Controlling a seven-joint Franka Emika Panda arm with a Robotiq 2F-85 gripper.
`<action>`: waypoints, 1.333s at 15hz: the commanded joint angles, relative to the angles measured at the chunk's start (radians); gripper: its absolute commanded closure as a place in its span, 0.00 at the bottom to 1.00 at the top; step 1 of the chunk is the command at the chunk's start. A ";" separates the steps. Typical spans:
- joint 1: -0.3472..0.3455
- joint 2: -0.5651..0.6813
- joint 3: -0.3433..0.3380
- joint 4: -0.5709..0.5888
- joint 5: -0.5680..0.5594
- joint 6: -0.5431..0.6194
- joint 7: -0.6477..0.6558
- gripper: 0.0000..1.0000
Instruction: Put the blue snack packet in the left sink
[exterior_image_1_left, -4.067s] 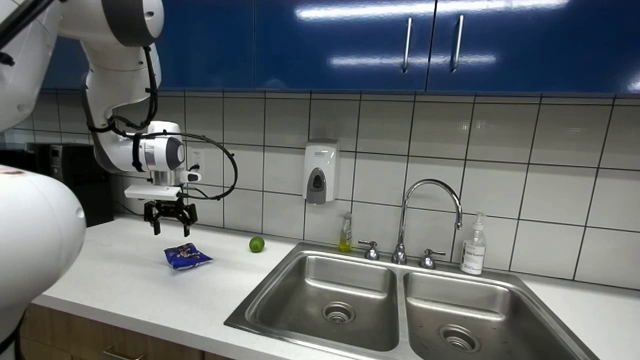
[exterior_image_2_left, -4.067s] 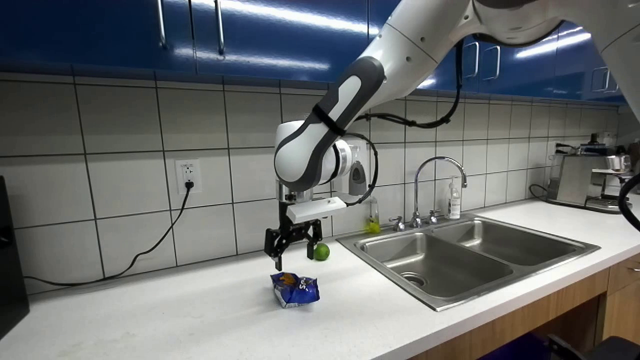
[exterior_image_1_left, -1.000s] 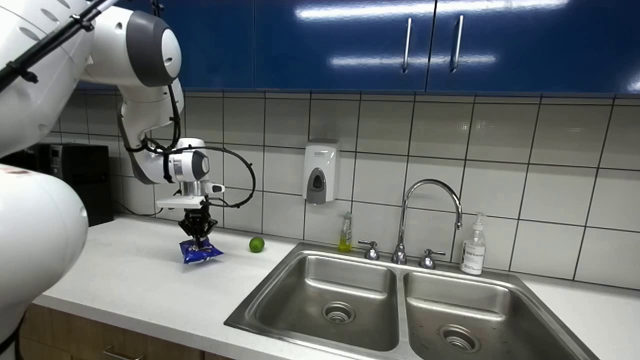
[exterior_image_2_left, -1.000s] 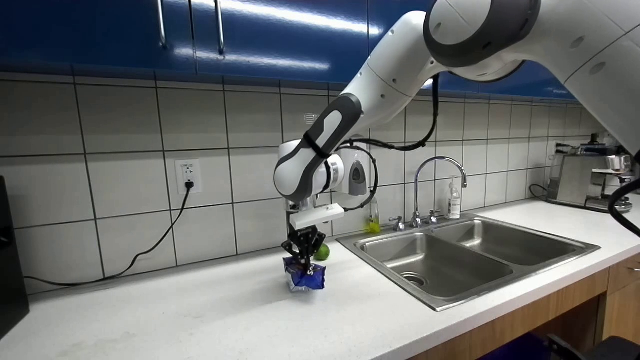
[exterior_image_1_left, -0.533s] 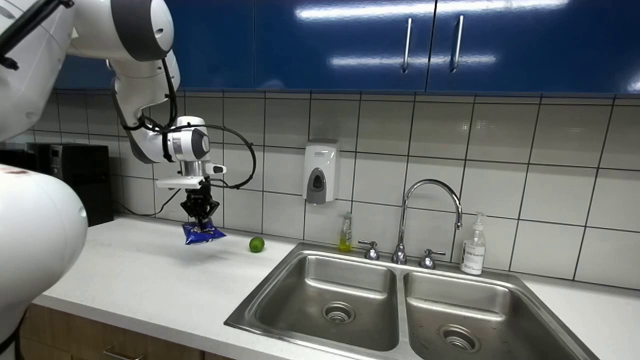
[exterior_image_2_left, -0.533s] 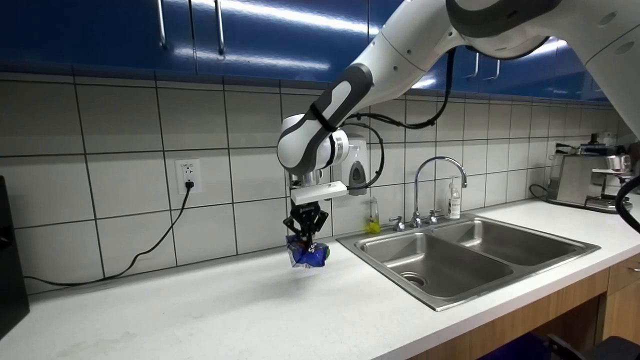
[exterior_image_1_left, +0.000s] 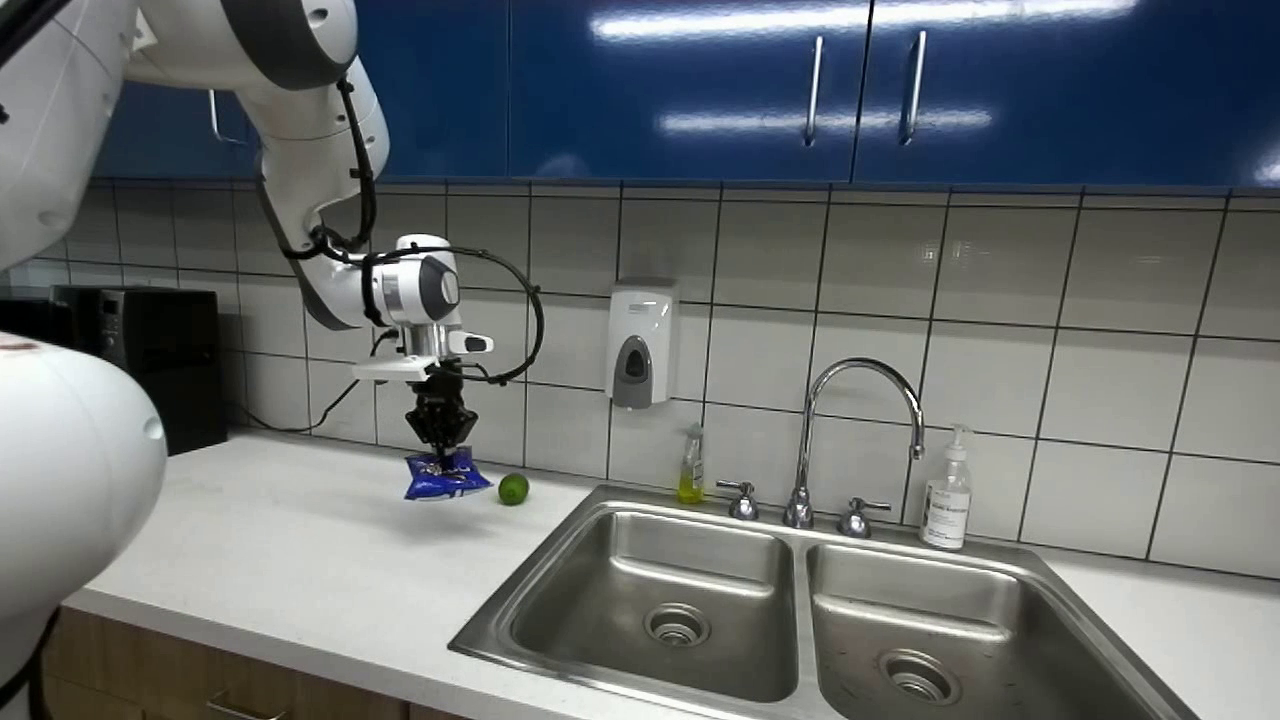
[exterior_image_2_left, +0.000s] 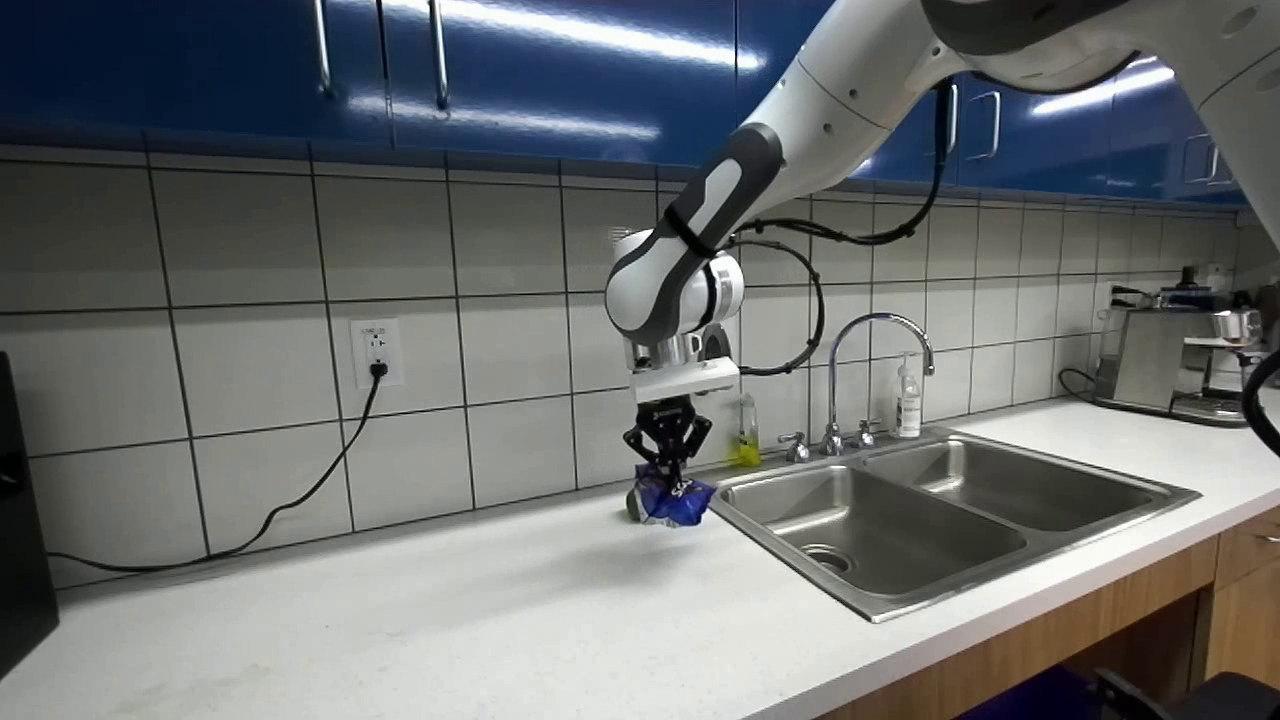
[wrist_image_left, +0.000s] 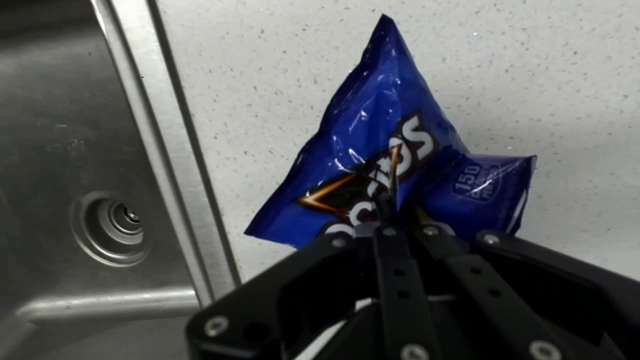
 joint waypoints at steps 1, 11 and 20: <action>-0.049 -0.064 -0.020 -0.070 0.010 -0.009 0.057 1.00; -0.180 -0.130 -0.093 -0.174 0.062 0.016 0.104 1.00; -0.253 -0.136 -0.142 -0.215 0.102 0.074 0.139 1.00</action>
